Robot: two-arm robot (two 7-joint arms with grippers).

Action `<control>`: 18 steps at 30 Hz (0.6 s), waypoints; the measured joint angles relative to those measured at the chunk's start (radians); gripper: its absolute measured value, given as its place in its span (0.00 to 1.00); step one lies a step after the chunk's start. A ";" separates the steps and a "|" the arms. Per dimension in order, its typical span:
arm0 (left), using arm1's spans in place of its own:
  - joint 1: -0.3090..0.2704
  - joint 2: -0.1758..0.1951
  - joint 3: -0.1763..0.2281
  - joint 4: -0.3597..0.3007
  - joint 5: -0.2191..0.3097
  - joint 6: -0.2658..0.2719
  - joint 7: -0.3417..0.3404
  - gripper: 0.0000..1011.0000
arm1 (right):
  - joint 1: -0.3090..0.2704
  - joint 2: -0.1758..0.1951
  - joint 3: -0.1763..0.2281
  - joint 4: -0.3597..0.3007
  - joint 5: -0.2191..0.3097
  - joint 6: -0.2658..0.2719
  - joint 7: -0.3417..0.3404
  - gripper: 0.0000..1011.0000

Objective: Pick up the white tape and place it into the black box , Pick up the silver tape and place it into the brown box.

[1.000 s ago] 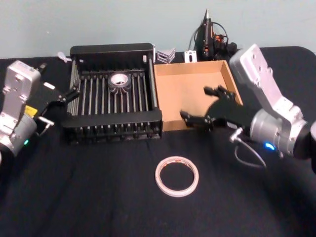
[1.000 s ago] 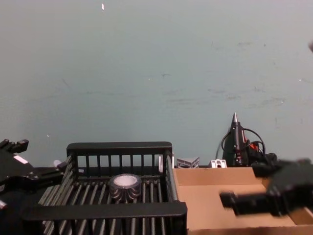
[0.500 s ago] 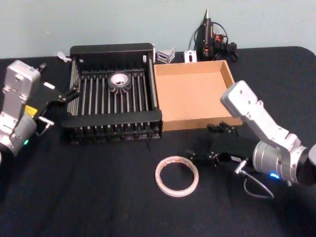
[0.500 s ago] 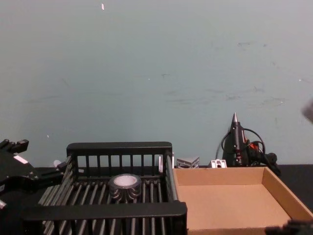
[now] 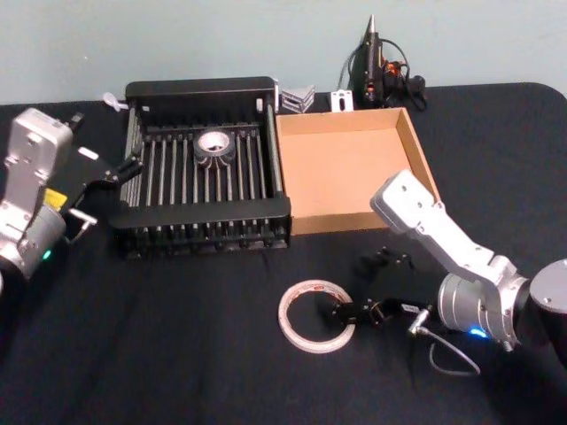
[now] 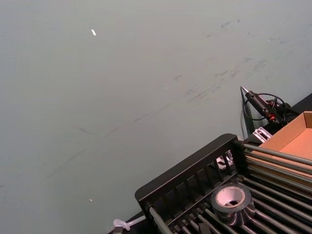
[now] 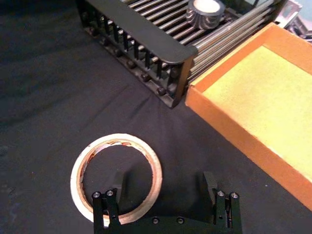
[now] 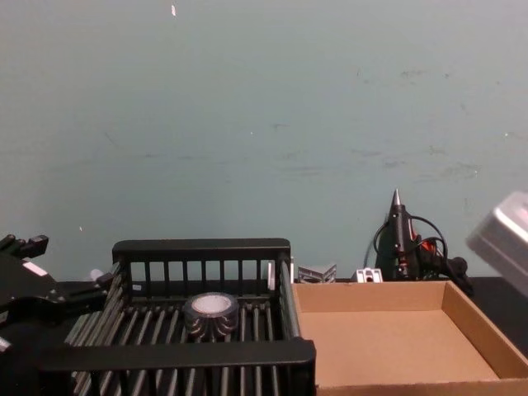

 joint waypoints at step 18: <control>0.000 0.000 0.000 0.000 0.000 0.000 0.000 0.99 | 0.011 -0.025 -0.032 0.033 -0.033 0.010 0.020 0.99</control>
